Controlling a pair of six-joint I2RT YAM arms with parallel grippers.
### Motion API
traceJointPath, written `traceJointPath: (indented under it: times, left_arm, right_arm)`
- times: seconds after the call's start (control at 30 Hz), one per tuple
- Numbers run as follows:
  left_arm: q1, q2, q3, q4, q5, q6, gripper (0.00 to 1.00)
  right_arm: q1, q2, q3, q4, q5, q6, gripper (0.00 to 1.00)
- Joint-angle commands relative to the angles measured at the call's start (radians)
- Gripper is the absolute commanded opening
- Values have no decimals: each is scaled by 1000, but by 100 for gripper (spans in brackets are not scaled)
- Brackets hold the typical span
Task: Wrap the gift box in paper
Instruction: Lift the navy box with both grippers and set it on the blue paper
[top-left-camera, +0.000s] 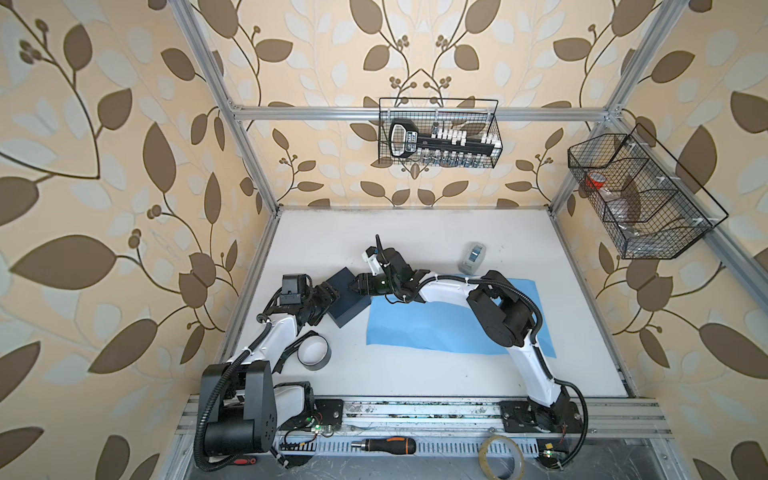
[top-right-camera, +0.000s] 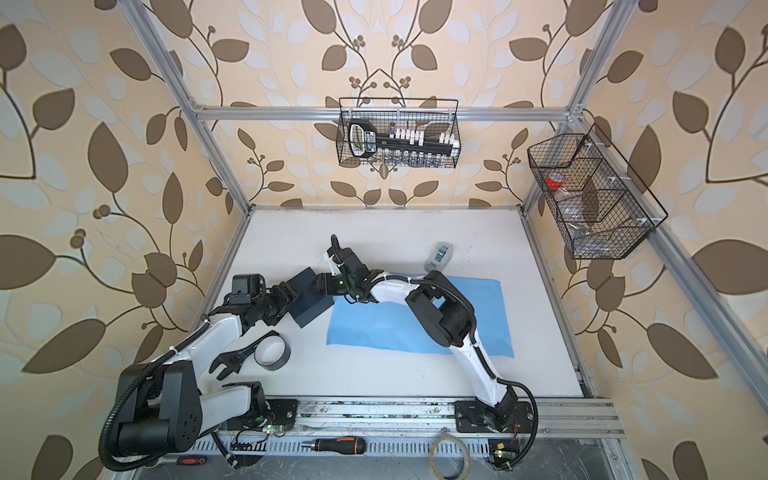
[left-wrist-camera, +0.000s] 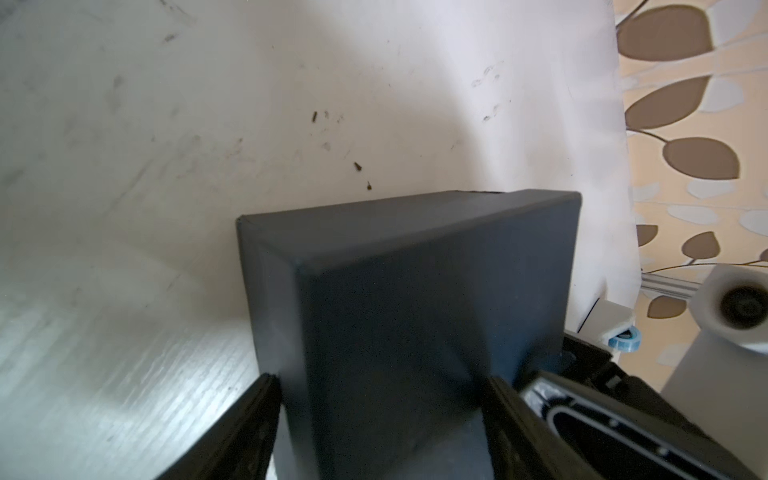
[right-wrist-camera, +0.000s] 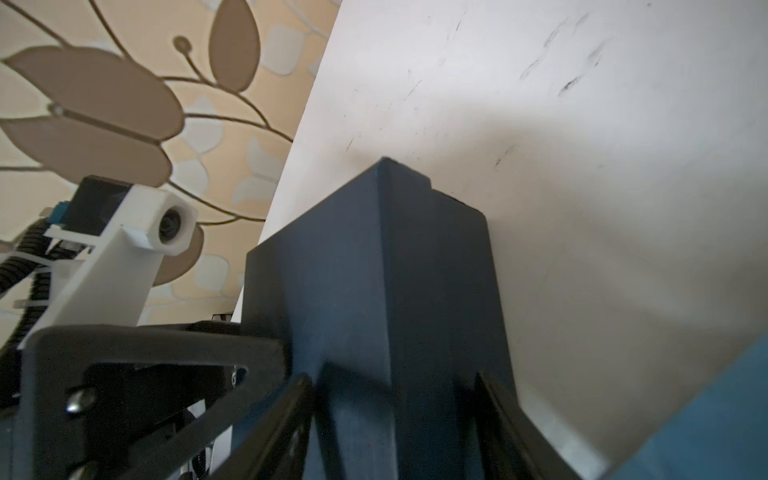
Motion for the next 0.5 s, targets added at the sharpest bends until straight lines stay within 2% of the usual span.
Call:
traceJointPath:
  times: [0.0, 0.2, 0.47]
  left_arm:
    - [-67, -60, 86, 12, 143, 13, 76]
    - [-94, -78, 125, -20, 139, 13, 76]
    - [-217, -46, 205, -42, 96, 0, 76]
  right_arm:
    - [49, -99, -26, 115, -168, 47, 59]
    - [46, -157, -78, 155, -186, 67, 57]
    - [24, -263, -206, 188, -186, 98, 55]
